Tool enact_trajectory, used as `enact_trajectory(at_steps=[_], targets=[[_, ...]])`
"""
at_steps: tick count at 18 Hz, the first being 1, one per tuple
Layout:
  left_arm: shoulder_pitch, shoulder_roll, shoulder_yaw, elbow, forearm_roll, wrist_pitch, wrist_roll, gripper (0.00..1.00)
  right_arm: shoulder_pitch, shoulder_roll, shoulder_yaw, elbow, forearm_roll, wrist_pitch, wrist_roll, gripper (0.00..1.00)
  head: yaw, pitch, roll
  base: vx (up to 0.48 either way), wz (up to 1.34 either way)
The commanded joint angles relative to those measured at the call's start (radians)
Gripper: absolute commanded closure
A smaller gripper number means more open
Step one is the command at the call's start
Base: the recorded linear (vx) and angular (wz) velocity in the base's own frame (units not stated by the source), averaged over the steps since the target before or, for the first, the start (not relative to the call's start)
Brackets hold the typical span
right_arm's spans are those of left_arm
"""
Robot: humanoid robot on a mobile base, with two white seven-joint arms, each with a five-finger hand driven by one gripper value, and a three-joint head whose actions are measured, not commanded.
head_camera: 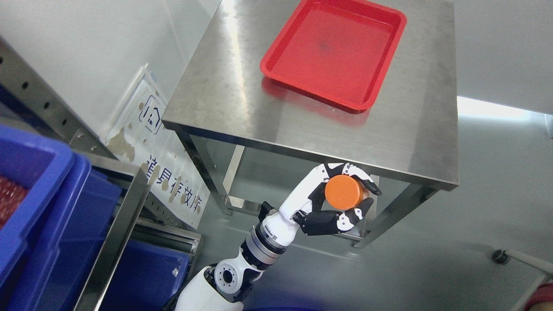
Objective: Grab orange capacitor from left shelf to right desk
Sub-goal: 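Lower the capacitor onto the red tray with the left hand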
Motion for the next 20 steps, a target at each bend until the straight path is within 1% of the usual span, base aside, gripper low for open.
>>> enact_trajectory(at_steps=[1,2,4,6,11,13,15,16,18,20], targets=[[-0.142,0.017,-0.045,-0.014,0.045,0.084,0.017,0.98,0.022,-0.018,-0.011,-0.017,0.006,0.001,0.0,0.0,0.0,0.0,0.0,0.362,-0.18],[-0.176,0.017,-0.045,-0.007,0.066,0.131,0.04,0.98,0.022,-0.018,-0.011,-0.017,0.006,0.001,0.0,0.0,0.0,0.0,0.0,0.348,-0.22],[-0.269,0.017,-0.035,0.022,0.073,0.251,0.13,0.98,0.022,-0.018,-0.011,-0.017,0.006,0.001,0.0,0.0,0.0,0.0,0.0,0.332,-0.21],[-0.363,0.017,-0.015,0.056,0.073,0.317,0.171,0.98,0.022,-0.018,-0.011,-0.017,0.006,0.001,0.0,0.0,0.0,0.0,0.0,0.281,-0.17],[-0.551,0.017,0.019,0.205,0.074,0.426,0.175,0.98,0.022,-0.018,-0.011,-0.017,0.008,0.001,0.0,0.0,0.0,0.0,0.0,0.195,-0.06],[-0.611,0.017,0.016,0.284,0.076,0.484,0.185,0.97,0.02,-0.018,-0.011,-0.017,0.006,0.001,0.0,0.0,0.0,0.0,0.0,0.098,-0.01],[-0.659,0.017,0.008,0.36,0.079,0.573,0.186,0.96,0.02,-0.018,-0.011,-0.017,0.006,0.001,0.0,0.0,0.0,0.0,0.0,0.039,0.0],[-0.679,0.017,-0.004,0.396,0.082,0.59,0.186,0.96,0.02,-0.018,-0.011,-0.017,0.008,0.001,0.0,0.0,0.0,0.0,0.0,-0.002,0.01],[-0.697,0.017,-0.033,0.472,0.085,0.59,0.186,0.95,0.02,-0.018,-0.011,-0.017,0.006,0.001,0.0,0.0,0.0,0.0,0.0,-0.008,0.0],[-0.697,0.017,-0.041,0.507,0.093,0.59,0.186,0.94,0.022,-0.018,-0.011,-0.017,0.006,0.001,0.0,0.0,0.0,0.0,0.0,-0.013,-0.01]])
